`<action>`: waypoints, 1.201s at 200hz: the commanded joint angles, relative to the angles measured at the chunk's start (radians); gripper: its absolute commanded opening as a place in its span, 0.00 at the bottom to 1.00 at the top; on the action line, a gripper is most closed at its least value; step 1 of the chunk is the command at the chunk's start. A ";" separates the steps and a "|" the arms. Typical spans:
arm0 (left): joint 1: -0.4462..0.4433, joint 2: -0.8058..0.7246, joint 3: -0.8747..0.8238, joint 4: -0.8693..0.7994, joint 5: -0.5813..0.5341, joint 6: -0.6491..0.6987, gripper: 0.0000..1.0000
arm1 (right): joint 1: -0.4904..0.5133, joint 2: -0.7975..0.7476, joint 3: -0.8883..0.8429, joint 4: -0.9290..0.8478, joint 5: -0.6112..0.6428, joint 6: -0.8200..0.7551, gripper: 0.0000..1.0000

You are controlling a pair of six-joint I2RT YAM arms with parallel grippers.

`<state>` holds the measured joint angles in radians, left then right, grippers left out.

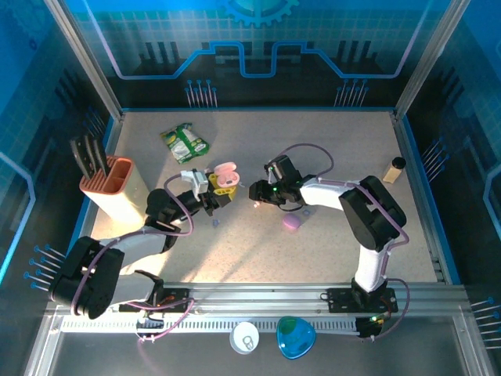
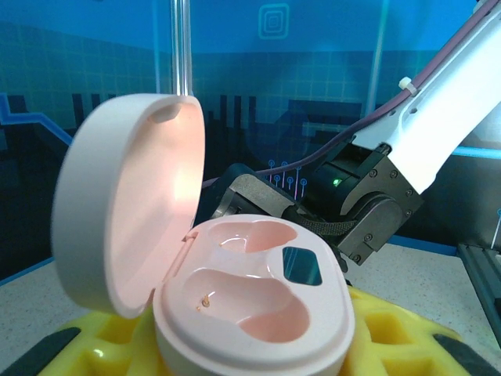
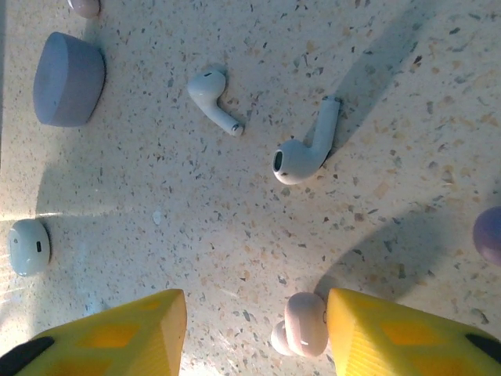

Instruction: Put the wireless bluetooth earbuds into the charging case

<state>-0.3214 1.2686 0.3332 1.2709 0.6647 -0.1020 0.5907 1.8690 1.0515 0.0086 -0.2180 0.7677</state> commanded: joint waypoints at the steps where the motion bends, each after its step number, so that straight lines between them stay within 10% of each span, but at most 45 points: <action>1: 0.010 0.000 -0.003 0.006 0.029 0.022 0.31 | 0.010 0.036 0.031 -0.021 -0.016 0.024 0.52; 240: 0.010 -0.005 -0.005 0.017 0.045 0.002 0.31 | 0.020 0.098 0.018 0.000 -0.111 0.022 0.39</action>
<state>-0.3206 1.2762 0.3332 1.2652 0.6792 -0.1028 0.5972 1.9366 1.0615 0.0376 -0.3225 0.8101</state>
